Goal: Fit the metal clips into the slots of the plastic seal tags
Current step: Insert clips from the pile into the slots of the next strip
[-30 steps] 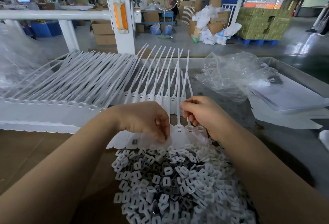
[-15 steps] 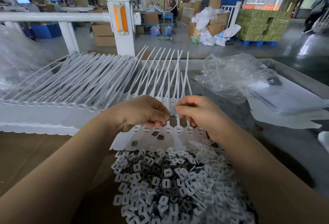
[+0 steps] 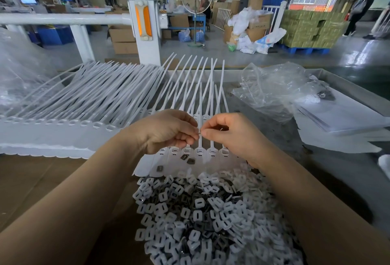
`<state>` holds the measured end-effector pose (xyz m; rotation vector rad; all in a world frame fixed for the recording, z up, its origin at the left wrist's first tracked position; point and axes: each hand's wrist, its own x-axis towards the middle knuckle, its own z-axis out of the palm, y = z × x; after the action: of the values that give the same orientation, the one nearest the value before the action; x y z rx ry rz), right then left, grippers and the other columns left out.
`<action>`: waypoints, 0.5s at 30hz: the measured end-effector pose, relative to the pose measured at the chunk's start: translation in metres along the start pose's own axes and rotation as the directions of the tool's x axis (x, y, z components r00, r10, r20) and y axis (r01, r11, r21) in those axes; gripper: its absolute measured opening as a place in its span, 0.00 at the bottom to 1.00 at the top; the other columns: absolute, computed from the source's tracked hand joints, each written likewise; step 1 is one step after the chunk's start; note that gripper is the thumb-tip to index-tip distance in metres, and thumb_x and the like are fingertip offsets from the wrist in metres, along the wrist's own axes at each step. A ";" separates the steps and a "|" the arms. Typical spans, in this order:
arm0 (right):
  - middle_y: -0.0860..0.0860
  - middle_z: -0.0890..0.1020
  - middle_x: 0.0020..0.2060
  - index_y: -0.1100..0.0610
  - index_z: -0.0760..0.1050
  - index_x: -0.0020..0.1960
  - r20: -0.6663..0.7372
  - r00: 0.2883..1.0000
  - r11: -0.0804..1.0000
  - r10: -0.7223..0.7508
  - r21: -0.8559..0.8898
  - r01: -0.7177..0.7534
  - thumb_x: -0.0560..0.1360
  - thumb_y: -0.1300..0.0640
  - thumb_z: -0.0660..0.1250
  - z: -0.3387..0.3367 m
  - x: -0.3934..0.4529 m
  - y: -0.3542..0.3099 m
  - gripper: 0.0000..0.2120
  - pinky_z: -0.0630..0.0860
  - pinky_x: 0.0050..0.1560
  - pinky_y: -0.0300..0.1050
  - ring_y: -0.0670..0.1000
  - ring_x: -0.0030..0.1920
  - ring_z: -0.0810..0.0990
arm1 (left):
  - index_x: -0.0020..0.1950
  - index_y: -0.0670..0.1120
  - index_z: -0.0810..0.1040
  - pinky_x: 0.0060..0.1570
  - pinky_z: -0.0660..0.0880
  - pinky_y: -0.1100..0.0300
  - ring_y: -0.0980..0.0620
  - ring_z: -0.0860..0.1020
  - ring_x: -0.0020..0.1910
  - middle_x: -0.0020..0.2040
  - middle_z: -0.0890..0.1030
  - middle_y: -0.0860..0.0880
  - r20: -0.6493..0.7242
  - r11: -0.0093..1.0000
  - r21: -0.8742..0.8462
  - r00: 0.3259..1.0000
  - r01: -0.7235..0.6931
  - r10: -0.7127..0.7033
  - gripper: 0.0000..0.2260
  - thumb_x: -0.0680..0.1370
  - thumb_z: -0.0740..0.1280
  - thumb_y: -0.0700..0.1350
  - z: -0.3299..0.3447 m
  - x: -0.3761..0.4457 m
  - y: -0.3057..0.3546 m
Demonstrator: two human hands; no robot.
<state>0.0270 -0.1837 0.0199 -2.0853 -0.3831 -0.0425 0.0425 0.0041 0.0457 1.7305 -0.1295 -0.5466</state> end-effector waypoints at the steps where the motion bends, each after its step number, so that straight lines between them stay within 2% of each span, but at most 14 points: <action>1: 0.45 0.84 0.37 0.45 0.82 0.42 -0.001 1.000 1.000 0.004 -0.003 -0.004 0.76 0.53 0.72 0.000 0.000 -0.001 0.04 0.75 0.35 0.33 0.42 0.35 0.79 | 0.49 0.41 0.76 0.32 0.75 0.65 0.53 0.78 0.32 0.37 0.81 0.44 0.012 1.000 0.002 1.000 -0.010 0.010 0.06 0.76 0.67 0.31 -0.001 0.000 0.000; 4: 0.50 0.85 0.38 0.49 0.82 0.44 0.004 0.998 0.998 0.056 0.014 -0.056 0.77 0.53 0.69 0.000 0.000 -0.003 0.04 0.76 0.36 0.40 0.46 0.35 0.77 | 0.48 0.40 0.78 0.30 0.74 0.66 0.54 0.78 0.31 0.36 0.81 0.45 0.012 0.998 0.049 0.999 -0.047 0.046 0.04 0.77 0.67 0.33 -0.002 0.001 0.001; 6: 0.50 0.84 0.37 0.50 0.81 0.44 0.012 0.996 0.995 0.092 0.032 -0.093 0.78 0.54 0.69 -0.001 0.000 -0.004 0.05 0.74 0.36 0.42 0.48 0.35 0.76 | 0.46 0.41 0.79 0.30 0.73 0.66 0.55 0.77 0.31 0.35 0.82 0.46 -0.007 0.992 0.103 0.998 -0.069 0.070 0.02 0.77 0.68 0.36 -0.002 0.002 0.001; 11: 0.43 0.82 0.33 0.48 0.80 0.43 0.024 0.992 0.991 0.128 0.034 -0.128 0.78 0.54 0.69 -0.002 0.000 -0.005 0.05 0.74 0.36 0.39 0.44 0.34 0.76 | 0.43 0.41 0.81 0.26 0.70 0.68 0.58 0.75 0.27 0.32 0.81 0.50 -0.081 0.951 0.292 0.988 -0.105 0.134 0.05 0.77 0.70 0.42 0.003 0.003 0.001; 15: 0.41 0.82 0.31 0.49 0.81 0.42 0.017 0.985 0.983 0.170 0.071 -0.171 0.77 0.55 0.69 -0.002 0.001 -0.005 0.06 0.70 0.30 0.33 0.39 0.30 0.74 | 0.46 0.39 0.82 0.24 0.67 0.67 0.57 0.72 0.26 0.31 0.78 0.51 -0.127 0.928 0.357 0.979 -0.105 0.159 0.08 0.77 0.69 0.44 0.007 0.004 0.000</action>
<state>0.0270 -0.1832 0.0255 -2.0400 -0.2082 0.0835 0.0430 -0.0039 0.0432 2.0861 -0.2435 -0.2982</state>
